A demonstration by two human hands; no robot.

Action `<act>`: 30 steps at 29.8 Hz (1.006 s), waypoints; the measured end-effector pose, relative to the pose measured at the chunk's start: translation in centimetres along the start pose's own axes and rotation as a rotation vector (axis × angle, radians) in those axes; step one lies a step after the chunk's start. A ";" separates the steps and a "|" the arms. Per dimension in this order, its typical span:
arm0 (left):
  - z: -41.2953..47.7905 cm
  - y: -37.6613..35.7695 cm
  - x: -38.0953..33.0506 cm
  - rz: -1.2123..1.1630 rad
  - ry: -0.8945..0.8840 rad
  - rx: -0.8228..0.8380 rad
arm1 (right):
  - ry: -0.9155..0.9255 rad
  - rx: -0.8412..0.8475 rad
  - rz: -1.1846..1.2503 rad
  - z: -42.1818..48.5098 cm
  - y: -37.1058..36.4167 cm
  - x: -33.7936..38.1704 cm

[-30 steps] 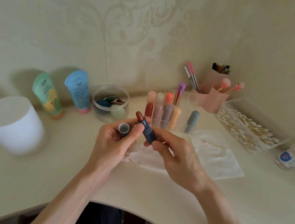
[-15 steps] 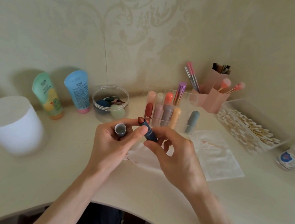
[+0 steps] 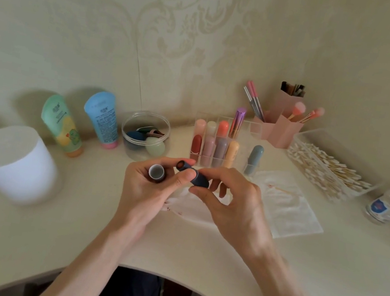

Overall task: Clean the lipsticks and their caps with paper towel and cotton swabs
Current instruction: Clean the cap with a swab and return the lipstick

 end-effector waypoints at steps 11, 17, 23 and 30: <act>-0.2 0.0 -0.2 0.011 -0.018 -0.019 | 0.227 -0.062 -0.189 -0.2 0.2 1.0; -0.1 0.3 0.2 0.026 -0.042 -0.039 | 0.268 -0.056 -0.220 -0.3 -0.1 1.2; 0.0 0.3 0.6 -0.012 -0.065 0.113 | 0.036 0.166 0.051 0.0 0.4 -0.5; -0.2 0.1 0.7 0.083 -0.159 0.006 | 0.021 0.123 0.071 -0.2 0.1 -0.4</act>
Point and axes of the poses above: each hand's wrist, its own z-axis towards the middle knuckle, its own y-axis out of the back of the hand, x = y × z, the point moved 1 cm from there along z, towards the middle knuckle, and after that the axes turned 10 degrees about z, right-handed, at the moved point
